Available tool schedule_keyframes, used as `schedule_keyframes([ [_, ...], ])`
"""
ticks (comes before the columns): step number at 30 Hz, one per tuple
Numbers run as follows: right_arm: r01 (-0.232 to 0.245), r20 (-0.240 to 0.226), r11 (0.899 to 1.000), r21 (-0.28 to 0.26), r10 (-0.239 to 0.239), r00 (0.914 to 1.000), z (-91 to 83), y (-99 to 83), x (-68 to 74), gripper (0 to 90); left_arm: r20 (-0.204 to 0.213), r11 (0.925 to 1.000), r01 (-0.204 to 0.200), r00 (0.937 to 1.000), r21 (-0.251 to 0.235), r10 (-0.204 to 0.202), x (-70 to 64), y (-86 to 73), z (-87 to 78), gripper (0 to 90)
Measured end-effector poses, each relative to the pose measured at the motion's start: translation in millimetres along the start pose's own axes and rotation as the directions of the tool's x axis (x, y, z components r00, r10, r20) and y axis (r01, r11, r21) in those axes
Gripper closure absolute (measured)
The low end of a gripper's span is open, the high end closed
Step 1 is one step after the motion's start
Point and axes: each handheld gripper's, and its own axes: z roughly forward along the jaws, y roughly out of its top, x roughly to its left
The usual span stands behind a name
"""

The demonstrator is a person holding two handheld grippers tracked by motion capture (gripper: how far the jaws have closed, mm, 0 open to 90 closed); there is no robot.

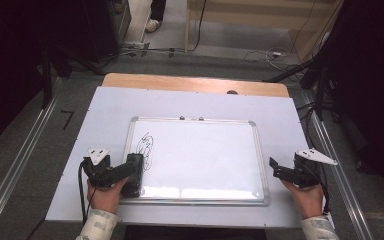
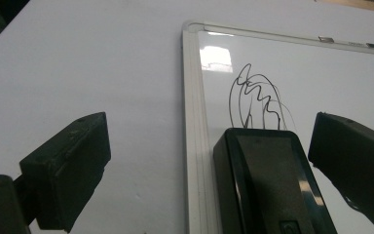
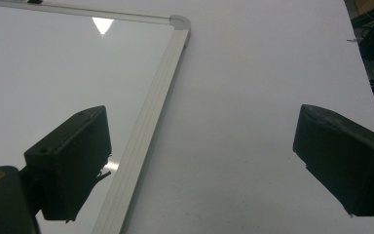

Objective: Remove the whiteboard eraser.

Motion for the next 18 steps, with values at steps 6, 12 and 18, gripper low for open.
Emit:
schedule_keyframes([
  [6,-0.002,0.002,1.000,0.003,0.002,1.0000,0.6,0.0,0.2,5.3,0.005,0.9998,-0.009,1.0000,0.019,0.009,-7.0,-3.2,3.1,2.1],
  [12,0.001,0.001,1.000,0.001,-0.001,1.0000,-0.1,-0.1,0.4,5.4,0.001,0.9992,-0.026,0.9997,0.030,0.026,-14.1,-6.5,3.4,2.1],
  [18,0.001,0.002,1.000,0.000,-0.001,1.0000,-0.5,-0.1,0.5,5.4,-0.002,0.9985,-0.040,0.9992,0.037,0.040,-20.2,-9.9,2.9,2.1],
])
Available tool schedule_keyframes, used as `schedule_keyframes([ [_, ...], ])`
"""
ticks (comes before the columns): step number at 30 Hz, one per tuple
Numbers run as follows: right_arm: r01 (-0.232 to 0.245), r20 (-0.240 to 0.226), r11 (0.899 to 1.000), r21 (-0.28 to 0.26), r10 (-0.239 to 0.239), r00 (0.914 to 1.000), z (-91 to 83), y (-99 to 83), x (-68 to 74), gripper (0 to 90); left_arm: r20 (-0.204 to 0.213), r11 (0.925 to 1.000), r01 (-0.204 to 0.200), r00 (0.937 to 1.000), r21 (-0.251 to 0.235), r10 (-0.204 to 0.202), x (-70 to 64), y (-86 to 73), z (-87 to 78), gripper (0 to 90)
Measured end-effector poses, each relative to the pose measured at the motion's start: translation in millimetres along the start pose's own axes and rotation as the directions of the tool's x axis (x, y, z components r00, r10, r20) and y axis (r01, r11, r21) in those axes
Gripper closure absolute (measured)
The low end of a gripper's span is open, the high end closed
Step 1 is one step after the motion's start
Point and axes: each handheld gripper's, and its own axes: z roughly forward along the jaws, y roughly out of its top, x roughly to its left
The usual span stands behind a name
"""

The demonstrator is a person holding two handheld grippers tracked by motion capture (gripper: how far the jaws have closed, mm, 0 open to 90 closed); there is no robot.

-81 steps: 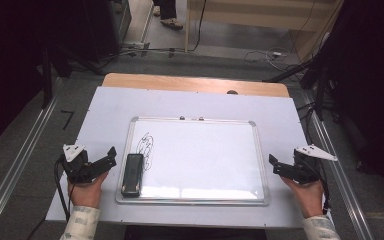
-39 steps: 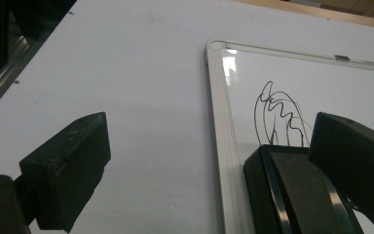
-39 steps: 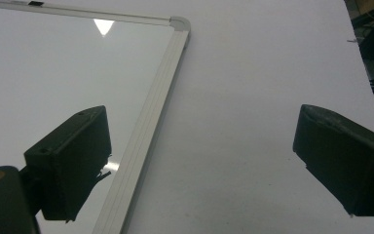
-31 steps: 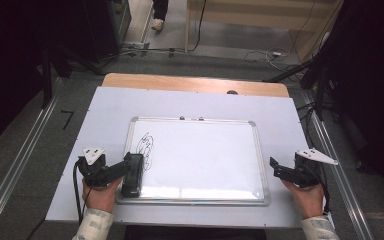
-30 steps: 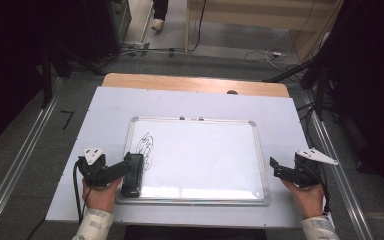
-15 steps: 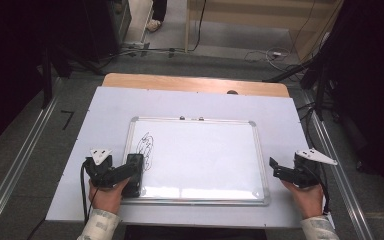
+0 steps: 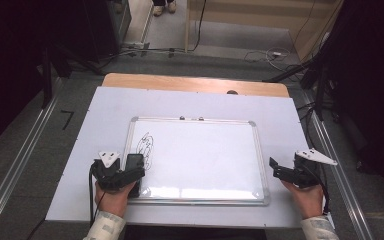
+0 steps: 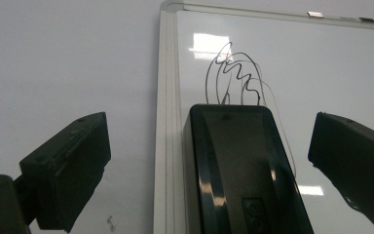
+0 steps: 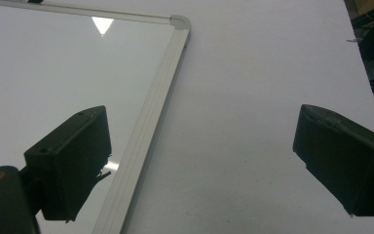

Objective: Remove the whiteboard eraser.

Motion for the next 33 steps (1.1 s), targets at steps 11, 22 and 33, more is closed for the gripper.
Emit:
schedule_keyframes([
  [11,0.006,0.001,1.000,0.000,-0.006,1.0000,-0.2,-0.3,0.4,5.3,-0.045,0.9986,-0.049,0.9977,0.020,0.050,-14.9,-10.6,1.2,7.8],
  [22,0.009,0.005,1.000,0.001,-0.009,1.0000,-0.2,-0.5,0.7,5.4,-0.070,0.9987,-0.043,0.9965,0.026,0.045,-18.3,-14.6,1.7,16.6],
  [33,0.008,0.006,1.000,0.003,-0.008,1.0000,0.3,-0.9,1.0,5.4,-0.047,0.9985,-0.046,0.9978,0.031,0.047,-20.4,-16.7,3.6,30.5],
])
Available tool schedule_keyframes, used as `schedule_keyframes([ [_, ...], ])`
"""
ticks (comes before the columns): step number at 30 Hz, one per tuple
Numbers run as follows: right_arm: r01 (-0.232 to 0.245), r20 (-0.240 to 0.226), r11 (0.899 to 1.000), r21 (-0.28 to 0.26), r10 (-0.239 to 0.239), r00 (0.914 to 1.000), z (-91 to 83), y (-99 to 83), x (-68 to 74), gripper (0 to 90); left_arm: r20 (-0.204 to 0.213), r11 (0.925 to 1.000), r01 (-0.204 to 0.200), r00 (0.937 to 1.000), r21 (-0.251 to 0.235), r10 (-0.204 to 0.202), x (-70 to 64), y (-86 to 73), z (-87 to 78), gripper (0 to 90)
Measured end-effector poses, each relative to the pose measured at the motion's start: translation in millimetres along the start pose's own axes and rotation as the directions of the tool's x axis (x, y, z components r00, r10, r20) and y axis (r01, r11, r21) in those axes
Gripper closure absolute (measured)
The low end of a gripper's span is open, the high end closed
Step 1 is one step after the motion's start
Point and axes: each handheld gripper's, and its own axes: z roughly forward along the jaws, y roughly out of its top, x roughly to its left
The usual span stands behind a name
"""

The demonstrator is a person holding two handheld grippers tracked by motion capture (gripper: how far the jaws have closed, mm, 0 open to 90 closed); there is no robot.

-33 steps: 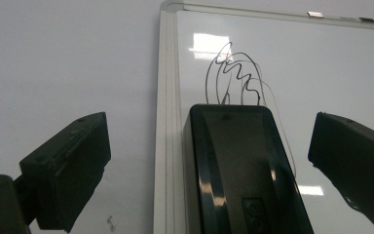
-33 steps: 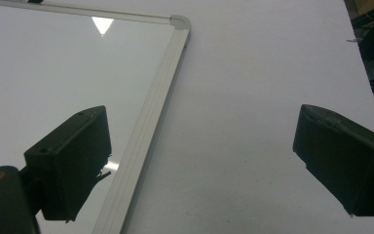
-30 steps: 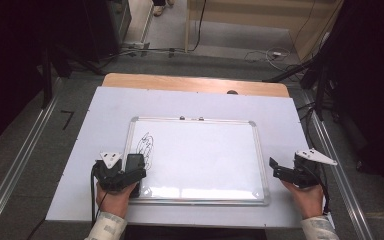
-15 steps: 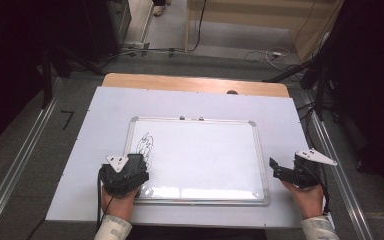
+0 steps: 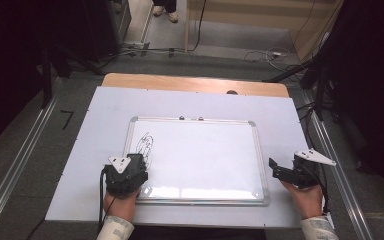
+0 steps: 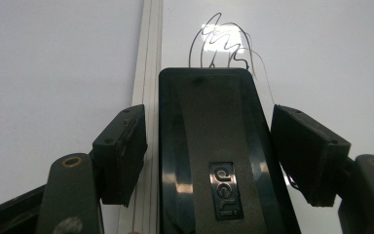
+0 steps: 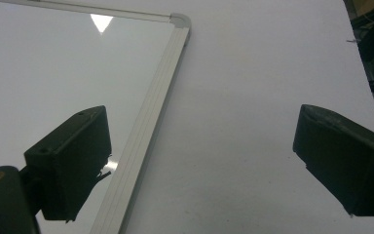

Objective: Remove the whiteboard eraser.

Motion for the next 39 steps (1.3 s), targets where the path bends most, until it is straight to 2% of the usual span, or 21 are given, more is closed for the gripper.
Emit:
schedule_keyframes([
  [6,0.001,0.000,1.000,0.001,-0.001,1.0000,0.0,-0.1,-0.1,5.4,-0.005,0.9999,-0.009,0.9999,0.007,0.009,-3.0,-0.8,1.6,30.4],
  [11,0.002,0.000,1.000,0.002,-0.002,1.0000,0.3,-0.1,-0.4,5.4,-0.028,0.9998,-0.015,0.9995,0.015,0.015,-5.1,-1.0,3.5,30.4],
  [23,0.007,0.003,1.000,0.004,-0.007,1.0000,0.9,-0.5,0.3,5.4,-0.042,0.9989,-0.033,0.9985,0.032,0.034,-6.4,-0.9,7.9,30.3],
  [39,0.009,0.003,1.000,0.010,-0.009,1.0000,1.0,-0.7,1.5,5.4,-0.085,0.9978,-0.062,0.9944,0.025,0.064,-10.8,-1.7,7.8,32.6],
])
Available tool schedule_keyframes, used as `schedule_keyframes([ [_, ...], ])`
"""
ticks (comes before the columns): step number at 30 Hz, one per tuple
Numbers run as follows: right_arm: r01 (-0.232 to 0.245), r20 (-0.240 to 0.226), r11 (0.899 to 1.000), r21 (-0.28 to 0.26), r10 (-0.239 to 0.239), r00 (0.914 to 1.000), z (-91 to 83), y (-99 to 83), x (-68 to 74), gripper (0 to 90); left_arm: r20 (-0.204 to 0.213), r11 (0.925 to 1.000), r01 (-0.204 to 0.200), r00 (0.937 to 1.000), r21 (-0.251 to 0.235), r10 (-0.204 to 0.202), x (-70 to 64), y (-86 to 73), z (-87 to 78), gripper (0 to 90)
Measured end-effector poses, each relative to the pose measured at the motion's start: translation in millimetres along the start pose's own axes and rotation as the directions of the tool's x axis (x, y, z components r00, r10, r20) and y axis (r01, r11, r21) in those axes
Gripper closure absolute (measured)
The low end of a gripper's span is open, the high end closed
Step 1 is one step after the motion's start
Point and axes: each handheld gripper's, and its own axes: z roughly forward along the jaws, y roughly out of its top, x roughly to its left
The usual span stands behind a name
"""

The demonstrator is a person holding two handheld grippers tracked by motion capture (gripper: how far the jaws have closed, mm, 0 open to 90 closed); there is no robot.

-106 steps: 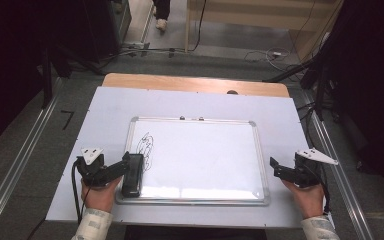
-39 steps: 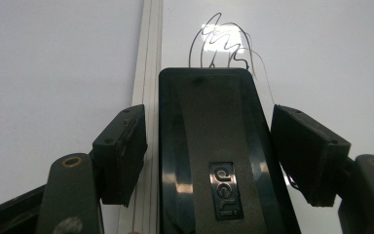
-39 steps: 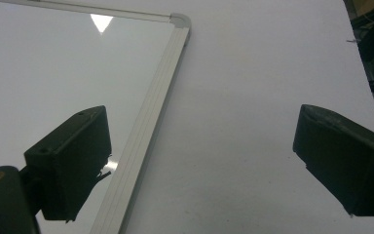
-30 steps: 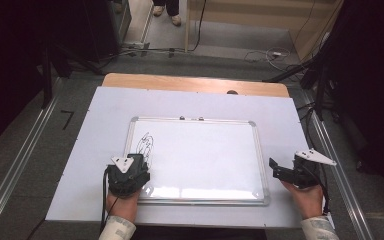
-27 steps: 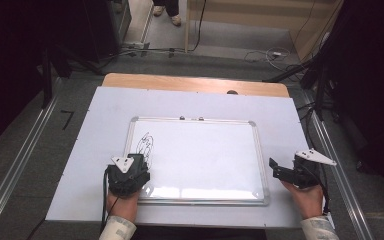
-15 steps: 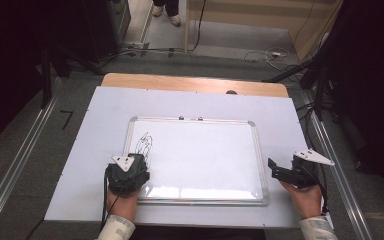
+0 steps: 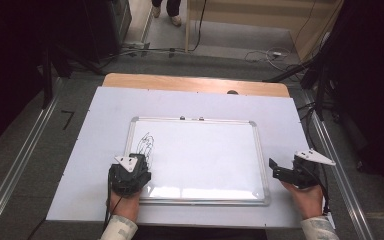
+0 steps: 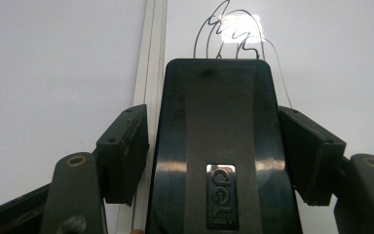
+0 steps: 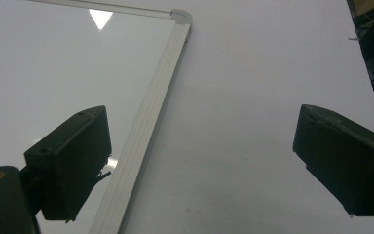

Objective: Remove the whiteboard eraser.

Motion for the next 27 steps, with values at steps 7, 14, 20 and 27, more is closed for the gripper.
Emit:
schedule_keyframes([
  [7,0.003,-0.001,1.000,-0.001,-0.003,1.0000,-0.3,-0.1,0.3,5.4,0.019,0.9998,0.018,0.9997,-0.003,-0.018,2.0,1.2,-0.8,35.7],
  [14,0.004,-0.002,1.000,0.000,-0.004,1.0000,-0.1,-0.1,0.6,5.4,0.027,0.9999,0.014,0.9995,-0.009,-0.014,2.4,1.6,-1.6,37.9],
  [20,0.004,-0.001,1.000,0.001,-0.004,1.0000,0.0,-0.3,0.7,5.4,0.049,0.9995,0.030,0.9983,-0.006,-0.030,5.1,2.1,-2.1,40.4],
  [27,0.005,-0.004,1.000,0.001,-0.005,1.0000,0.3,-0.2,1.1,5.4,0.062,0.9999,0.014,0.9980,-0.002,-0.013,5.5,3.0,-2.0,40.7],
])
